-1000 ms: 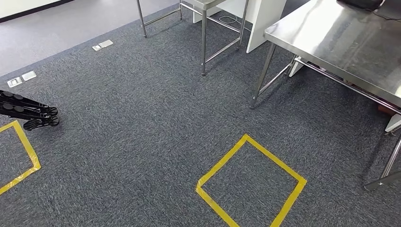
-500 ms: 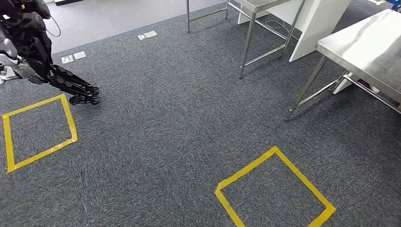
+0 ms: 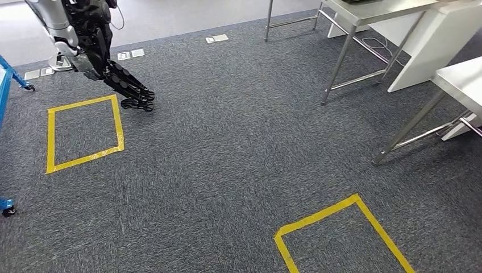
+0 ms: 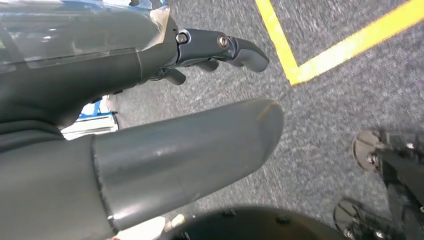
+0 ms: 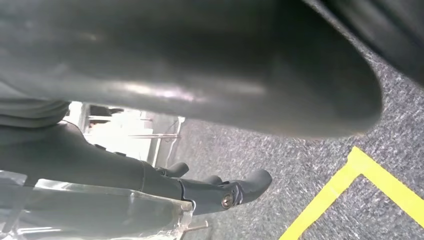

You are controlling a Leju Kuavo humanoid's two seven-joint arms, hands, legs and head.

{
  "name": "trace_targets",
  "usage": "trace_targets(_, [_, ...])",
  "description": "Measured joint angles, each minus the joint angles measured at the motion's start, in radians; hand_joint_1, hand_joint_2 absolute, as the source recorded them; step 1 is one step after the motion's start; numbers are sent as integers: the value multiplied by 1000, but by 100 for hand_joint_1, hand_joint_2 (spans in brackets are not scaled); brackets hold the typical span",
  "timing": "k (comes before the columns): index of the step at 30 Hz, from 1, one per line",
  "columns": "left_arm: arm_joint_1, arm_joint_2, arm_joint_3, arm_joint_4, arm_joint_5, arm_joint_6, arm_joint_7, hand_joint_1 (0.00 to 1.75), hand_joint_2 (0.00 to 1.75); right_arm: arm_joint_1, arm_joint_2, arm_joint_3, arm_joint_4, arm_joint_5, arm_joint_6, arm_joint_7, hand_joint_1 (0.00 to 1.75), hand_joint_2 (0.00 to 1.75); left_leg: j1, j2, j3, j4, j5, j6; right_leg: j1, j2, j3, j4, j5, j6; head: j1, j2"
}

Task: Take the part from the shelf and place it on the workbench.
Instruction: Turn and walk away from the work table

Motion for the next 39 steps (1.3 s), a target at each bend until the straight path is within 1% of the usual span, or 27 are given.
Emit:
trace_targets(1, [1, 0, -4, 0, -2, 2, 0, 0, 0, -1, 0, 0, 0, 0, -1, 1, 0, 0, -2, -11, -2, -2, 3, 9, -4, 3, 3, 2, -4, 5, 2, 0])
trace_targets(2, [1, 1, -7, 0, -3, 4, 0, 0, 0, -1, 1, 1, 0, 1, -1, 1, 0, 0, -3, -22, -4, -4, 6, 18, -7, 20, -1, 17, -15, 7, 4, 0])
trace_targets(3, [1, 1, -9, 0, -3, 6, 0, 0, 0, -1, 1, 1, 0, 1, -1, -1, 0, 0, -3, -33, -5, -6, 10, 26, -9, 45, -20, 55, -38, 5, 6, 0])
trace_targets(4, [1, 1, -11, 0, -4, 6, 0, 0, 0, -1, 1, 2, 1, 1, -2, -3, 0, 0, -3, -43, -7, -7, 13, 33, -10, 75, -47, 113, -67, -1, 10, 0])
trace_targets(5, [0, 1, -11, 0, -4, 6, 0, 0, 0, -2, 1, 2, 1, 0, -2, -5, 0, 0, -6, -55, -10, -7, 15, 37, -8, 95, -83, 188, -100, -8, 12, 0])
trace_targets(6, [0, 1, -12, 0, -4, 6, 0, 0, 0, -5, 1, 2, 1, 0, -2, -6, 0, 0, -10, -67, -12, -7, 16, 41, -6, 106, -117, 259, -124, -11, 14, 0])
trace_targets(7, [0, 0, -12, 0, -5, 6, -1, 0, 0, -8, 1, 2, 1, 0, -3, -6, 0, 0, -13, -81, -14, -7, 17, 44, -4, 111, -139, 303, -135, -12, 14, 0])
trace_targets(8, [1, 0, -12, 0, -5, 6, -1, 0, 0, -10, 2, 2, 1, 0, -3, -6, 0, 0, -16, -97, -14, -6, 19, 45, -1, 114, -143, 310, -129, -10, 14, 0])
trace_targets(9, [1, 0, -12, 0, -5, 6, -1, 0, 0, -10, 2, 2, 1, 0, -3, -6, 0, 0, -18, -112, -14, -6, 20, 46, 1, 118, -128, 275, -107, -6, 14, 0])
trace_targets(10, [1, 0, -12, 0, -5, 6, -1, 0, 0, -9, 2, 2, 2, 1, -3, -8, 0, 0, -19, -129, -13, -6, 21, 46, 2, 131, -97, 205, -75, -3, 14, 0])
trace_targets(12, [1, -1, -12, 0, -5, 6, -2, 0, 0, -4, 2, 3, 3, 3, -4, -13, 0, 0, -22, -156, -15, -4, 25, 40, 4, 171, -42, 70, -23, -5, 14, 0])
trace_targets(13, [1, -3, -12, 0, -5, 6, -3, 0, 0, -3, 3, 4, 4, 5, -6, -13, 0, 0, -23, -166, -17, -4, 27, 36, 6, 184, -29, 33, -9, -9, 14, 0])
trace_targets(14, [2, -4, -13, 0, -5, 6, -3, 0, 0, -3, 3, 4, 4, 6, -8, -10, 0, 0, -23, -174, -20, -4, 30, 30, 8, 186, -26, 21, -6, -14, 14, 0])
trace_targets(15, [3, -5, -13, 0, -5, 6, -3, 0, 0, -5, 5, 4, 4, 6, -10, -6, 0, 0, -22, -184, -23, -6, 33, 24, 10, 177, -26, 20, -2, -20, 13, 0])
trace_targets(16, [5, -6, -13, 0, -4, 6, -2, 0, 0, -7, 7, 4, 4, 3, -11, -4, 0, 0, -20, -184, -25, -5, 33, 19, 9, 167, -23, 16, 2, -26, 13, 0])
trace_targets(18, [6, -6, -13, 0, 1, 7, -2, 0, 0, -6, 11, 3, 4, -6, -11, -15, 0, 0, -21, -141, -44, 30, 8, 12, 6, 143, -16, 7, 10, -38, 9, 0])
trace_targets(20, [6, -6, -12, 0, 10, 7, -1, 0, 0, 0, 11, 2, 4, -15, -20, -33, 0, 0, -21, -83, -92, 135, -58, 6, 7, 116, -15, 4, 13, -44, 3, 0])
trace_targets(21, [6, -7, -12, 0, 12, 7, 0, 0, 0, 3, 10, 1, 5, -20, -25, -39, 0, 0, -19, -71, -123, 201, -90, 2, 8, 102, -16, 4, 13, -45, 0, 0])
trace_targets(23, [6, -8, -12, 0, 13, 6, 2, 0, 0, 6, 9, 0, 6, -27, -32, -42, 0, 0, -17, -65, -161, 285, -124, -3, 10, 84, -17, 5, 12, -45, 0, 0])
trace_targets(28, [6, -8, -12, 0, 12, 6, 4, 0, 0, 6, 9, -1, 6, -30, -31, -41, 0, 0, -16, -64, -167, 299, -124, -4, 10, 76, -18, 5, 12, -45, -1, 0])
trace_targets(30, [7, -8, -12, 0, 10, 4, 7, 0, 0, 6, 8, -3, 7, -34, -29, -40, 0, 0, -15, -61, -152, 273, -103, -5, 9, 64, -19, 5, 11, -46, -1, 0])
trace_targets(32, [4, -8, -12, 0, 8, 1, 11, 0, 0, 5, 8, -7, 8, -36, -24, -40, 0, 0, -18, -25, -64, 125, -47, 5, 16, 33, -13, 6, 0, -35, 0, 0])
trace_targets(34, [1, -9, -12, 0, 8, -6, 16, 0, 0, 1, 6, -10, 8, -32, -21, -40, 0, 0, -23, -8, 7, -2, -8, 26, 21, -1, 0, 7, -13, -18, 2, 0])
trace_targets(35, [2, -9, -12, 0, 8, -10, 20, 0, 0, -1, 6, -11, 8, -29, -22, -38, 0, 0, -23, -23, 7, -5, -5, 36, 19, 3, 2, 12, -20, -13, 5, 0])
trace_targets(36, [2, -9, -13, 0, 7, -12, 24, 0, 0, -1, 6, -11, 8, -26, -23, -35, 0, 0, -21, -34, 7, -8, -1, 44, 16, 22, -5, 34, -35, -12, 7, 0])
trace_targets(38, [1, -10, -13, 0, 6, -14, 28, 0, 0, 1, 6, -12, 9, -28, -23, -30, 0, 0, -19, -56, 5, -11, 5, 54, 11, 82, -56, 143, -91, -17, 12, 0])
trace_targets(39, [0, -10, -13, 0, 6, -15, 28, 0, 0, 0, 6, -14, 9, -31, -23, -30, 0, 0, -19, -68, 3, -11, 7, 56, 11, 102, -91, 216, -123, -21, 14, 0])
